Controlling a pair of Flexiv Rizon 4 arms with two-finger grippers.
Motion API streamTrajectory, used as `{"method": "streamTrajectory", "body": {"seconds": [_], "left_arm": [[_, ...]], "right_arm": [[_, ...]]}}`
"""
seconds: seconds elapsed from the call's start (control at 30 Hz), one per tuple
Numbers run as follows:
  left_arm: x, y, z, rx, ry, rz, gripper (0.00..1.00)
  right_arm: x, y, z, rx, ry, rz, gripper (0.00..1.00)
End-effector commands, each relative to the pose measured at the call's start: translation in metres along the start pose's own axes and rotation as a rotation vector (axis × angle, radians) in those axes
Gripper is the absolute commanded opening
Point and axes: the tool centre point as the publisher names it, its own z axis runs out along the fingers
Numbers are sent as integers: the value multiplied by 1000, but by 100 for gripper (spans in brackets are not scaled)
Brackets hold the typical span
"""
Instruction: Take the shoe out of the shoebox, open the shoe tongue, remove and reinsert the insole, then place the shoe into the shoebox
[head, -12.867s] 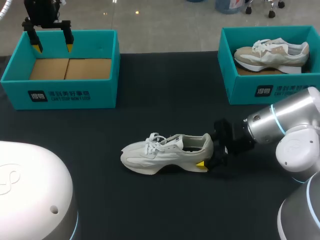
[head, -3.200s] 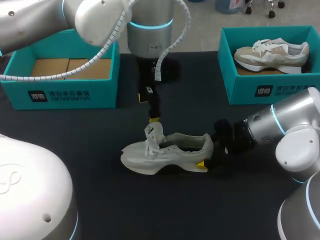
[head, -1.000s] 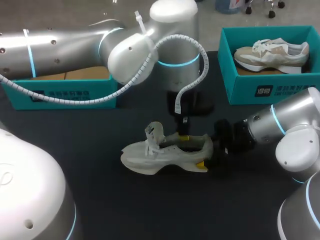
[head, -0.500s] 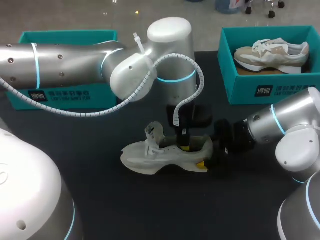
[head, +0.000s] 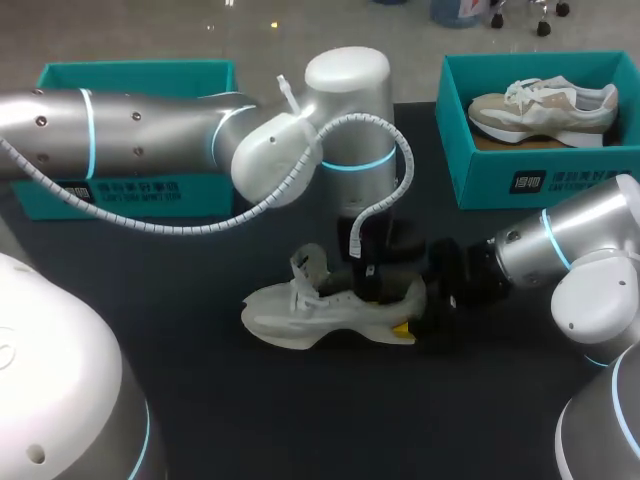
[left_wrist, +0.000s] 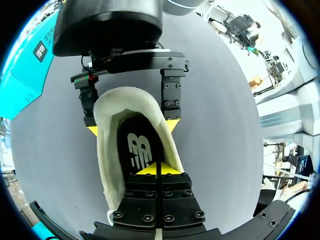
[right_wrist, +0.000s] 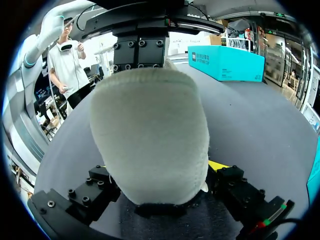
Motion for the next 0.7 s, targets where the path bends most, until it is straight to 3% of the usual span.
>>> {"method": "streamTrajectory", "body": {"seconds": [0.03,0.17,0.23,0.27,0.4,0.47,0.7], "left_arm": [[3,0,8,6,3,2,0],[6,0,10,13,3,14,0],[7,1,11,14,2,11,37],[7,1,12,14,1,11,45],[5,3,17,8,2,9,49],[5,3,20,8,-13,18,65],[-1,4,33,2,-28,25,56]], "right_arm": [[0,-2,4,2,-2,1,0],[0,-2,4,2,-2,1,0],[0,-2,4,2,-2,1,0],[0,-2,4,2,-2,1,0],[0,-2,4,2,-2,1,0],[0,-2,4,2,-2,1,0],[0,-2,4,2,-2,1,0]]}}
